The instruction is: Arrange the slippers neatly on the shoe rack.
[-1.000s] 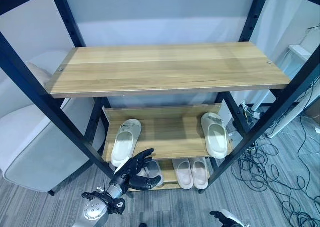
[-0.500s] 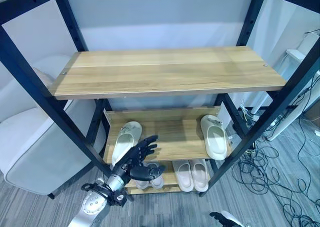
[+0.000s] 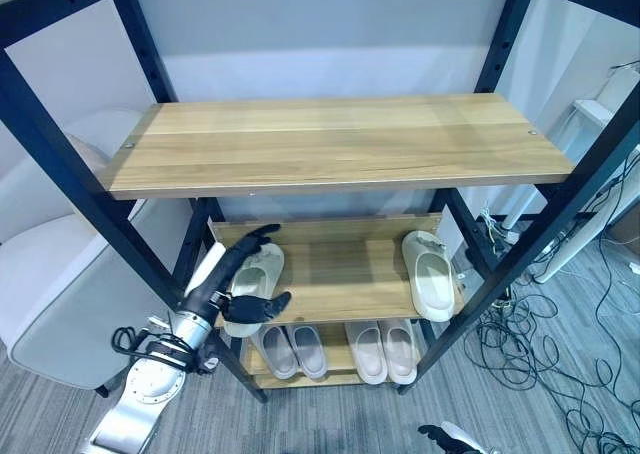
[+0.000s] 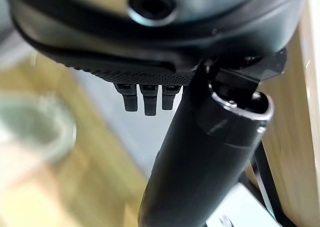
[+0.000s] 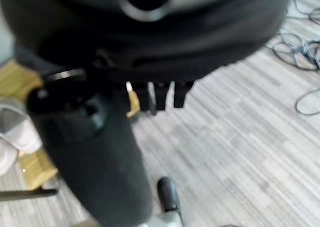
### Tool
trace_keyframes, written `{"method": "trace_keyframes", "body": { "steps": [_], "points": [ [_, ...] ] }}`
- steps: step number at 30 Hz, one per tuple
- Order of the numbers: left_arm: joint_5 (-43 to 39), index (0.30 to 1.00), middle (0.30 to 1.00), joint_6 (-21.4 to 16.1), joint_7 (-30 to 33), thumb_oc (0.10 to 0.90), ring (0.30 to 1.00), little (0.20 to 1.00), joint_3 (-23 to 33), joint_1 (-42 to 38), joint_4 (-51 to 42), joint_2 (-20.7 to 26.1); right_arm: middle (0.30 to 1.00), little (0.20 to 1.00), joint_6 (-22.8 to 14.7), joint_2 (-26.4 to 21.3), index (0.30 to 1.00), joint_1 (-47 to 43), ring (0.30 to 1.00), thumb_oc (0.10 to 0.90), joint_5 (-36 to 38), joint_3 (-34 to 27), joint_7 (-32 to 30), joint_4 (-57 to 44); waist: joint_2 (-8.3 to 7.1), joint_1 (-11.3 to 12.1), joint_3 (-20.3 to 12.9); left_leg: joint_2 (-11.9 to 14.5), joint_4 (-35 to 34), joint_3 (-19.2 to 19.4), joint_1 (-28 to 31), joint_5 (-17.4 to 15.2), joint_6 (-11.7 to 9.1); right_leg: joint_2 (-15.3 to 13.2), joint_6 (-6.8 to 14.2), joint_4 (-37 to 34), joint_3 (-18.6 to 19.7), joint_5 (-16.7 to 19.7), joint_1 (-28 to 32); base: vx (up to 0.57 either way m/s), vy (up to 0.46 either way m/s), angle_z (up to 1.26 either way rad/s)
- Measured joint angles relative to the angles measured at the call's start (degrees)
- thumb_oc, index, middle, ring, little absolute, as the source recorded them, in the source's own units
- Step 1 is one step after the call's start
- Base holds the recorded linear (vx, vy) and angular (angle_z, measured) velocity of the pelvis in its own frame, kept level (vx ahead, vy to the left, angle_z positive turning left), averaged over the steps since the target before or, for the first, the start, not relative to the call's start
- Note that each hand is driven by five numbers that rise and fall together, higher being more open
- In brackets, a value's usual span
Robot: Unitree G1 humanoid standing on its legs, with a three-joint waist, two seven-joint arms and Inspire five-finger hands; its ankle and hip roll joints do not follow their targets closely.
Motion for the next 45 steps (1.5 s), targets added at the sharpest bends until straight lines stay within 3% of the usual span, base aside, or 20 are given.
{"method": "trace_keyframes", "body": {
  "steps": [9, 17, 28, 31, 34, 45],
  "points": [
    [10.7, 0.900, 0.900, -0.4, 2.6, 0.800, 0.900, 0.900, 1.8, 0.2, 0.3, 2.0, 0.900, 0.900, 0.0, 0.0, 0.900, 0.1, 0.900, 0.800, 0.0, -0.1, 1.1, 0.1, -0.26, 0.4, -0.2, 0.0, 0.0, 0.0, 0.0, 0.0, 0.0, 0.0, 0.2, 0.0, 0.0, -0.2, 0.0, 0.00, 0.000, 0.00],
    [19.3, 0.900, 0.900, -0.4, 3.1, 0.800, 0.900, 0.900, 1.2, -0.1, 6.1, 4.0, 0.900, 0.900, -0.1, 0.0, 0.900, 0.2, 0.900, 0.800, 0.0, -1.6, 1.3, 0.1, 0.04, -1.0, -0.9, 0.0, 0.0, 0.4, -0.3, 0.0, 0.0, 0.0, 0.2, 0.0, 0.5, -0.2, -0.5, 0.00, -0.001, -0.02],
    [24.5, 0.900, 0.900, -0.1, 3.4, 0.800, 0.900, 0.900, -3.0, -8.6, 12.7, 6.2, 0.900, 0.900, 0.0, -0.5, 0.900, 1.7, 0.900, 0.800, 0.3, -2.8, 1.4, 0.3, 0.82, -2.9, -1.3, 0.0, 0.0, 1.8, -2.1, 0.0, 0.0, -0.1, 0.0, 0.0, 1.6, 0.8, -2.9, -0.01, 0.000, -0.06],
    [25.6, 0.900, 0.900, 0.0, 3.5, 0.800, 0.900, 0.900, -4.8, -13.3, 15.7, 7.7, 0.900, 0.900, 0.0, -1.1, 0.900, 1.6, 0.900, 0.800, 0.7, -3.1, 1.4, 0.1, 1.60, -4.6, -0.8, 0.0, 0.0, 2.4, -2.7, 0.0, 0.0, -0.1, 0.0, 0.0, 2.2, 0.9, -3.9, -0.01, 0.001, -0.11],
    [26.5, 0.900, 0.900, 0.2, 3.8, 0.800, 0.900, 0.900, -5.9, -15.1, 18.3, 9.0, 0.900, 0.900, 0.0, -1.8, 0.900, 1.6, 0.900, 0.800, 0.8, -4.0, 1.4, 0.1, 2.28, -4.7, -0.4, 0.1, 0.0, 2.8, -2.8, 0.0, 0.0, -0.1, 0.1, 0.0, 2.5, 1.0, -4.3, 0.00, 0.004, -0.08],
    [28.9, 0.900, 0.900, 0.3, 3.8, 0.800, 0.900, 0.900, -8.7, -15.3, 20.2, 11.7, 0.900, 0.900, -0.1, -2.7, 0.900, 1.5, 0.900, 0.800, 0.9, -4.5, 1.4, 0.1, 2.20, -4.5, -0.4, 0.1, 0.0, 3.4, -4.0, 0.0, 0.0, 0.0, 0.1, 0.0, 3.1, 1.2, -5.8, 0.00, 0.006, -0.02]
  ]
}}
